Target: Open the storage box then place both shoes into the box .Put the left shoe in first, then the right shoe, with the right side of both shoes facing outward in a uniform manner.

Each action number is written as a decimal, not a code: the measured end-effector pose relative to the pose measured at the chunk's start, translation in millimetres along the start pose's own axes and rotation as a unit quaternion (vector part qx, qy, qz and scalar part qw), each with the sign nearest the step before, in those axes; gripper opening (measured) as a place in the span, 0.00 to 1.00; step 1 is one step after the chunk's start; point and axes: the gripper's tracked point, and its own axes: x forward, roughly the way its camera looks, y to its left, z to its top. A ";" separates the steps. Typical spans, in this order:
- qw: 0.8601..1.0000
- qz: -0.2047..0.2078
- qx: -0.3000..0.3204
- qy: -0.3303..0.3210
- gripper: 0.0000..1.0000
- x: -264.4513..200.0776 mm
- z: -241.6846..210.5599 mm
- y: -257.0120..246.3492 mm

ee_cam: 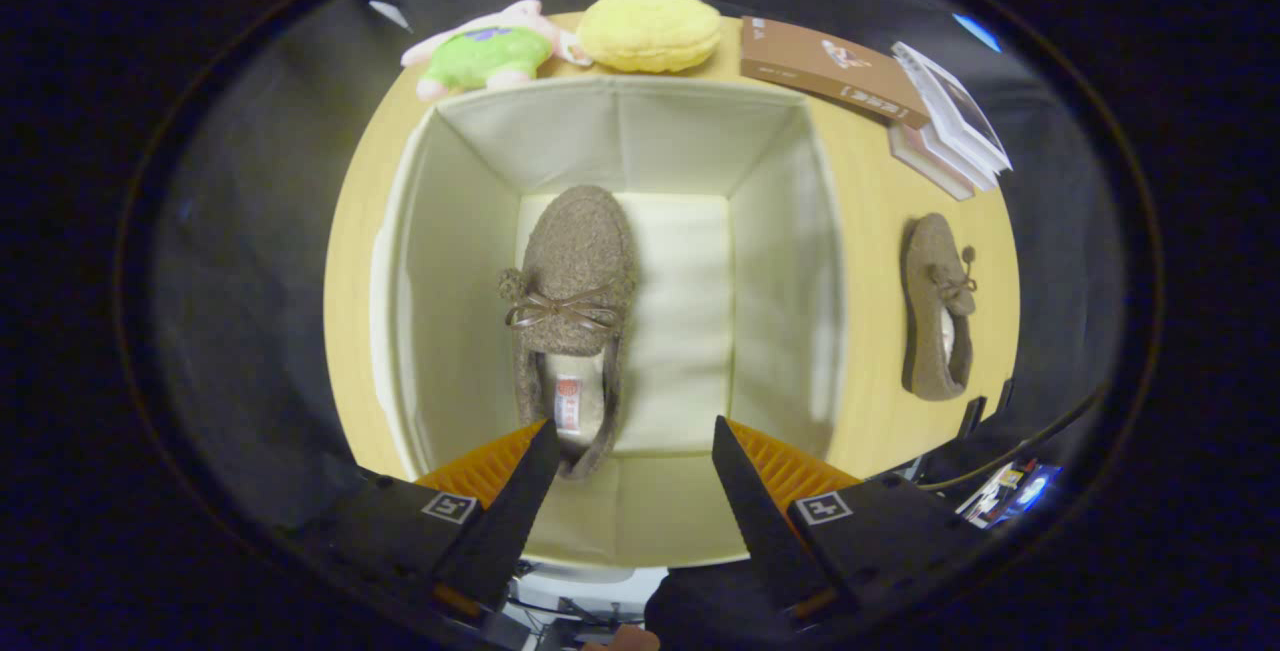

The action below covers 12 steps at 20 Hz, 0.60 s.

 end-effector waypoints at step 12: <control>0.989 -0.126 0.061 -0.058 0.97 -69.7 12.5 -195.3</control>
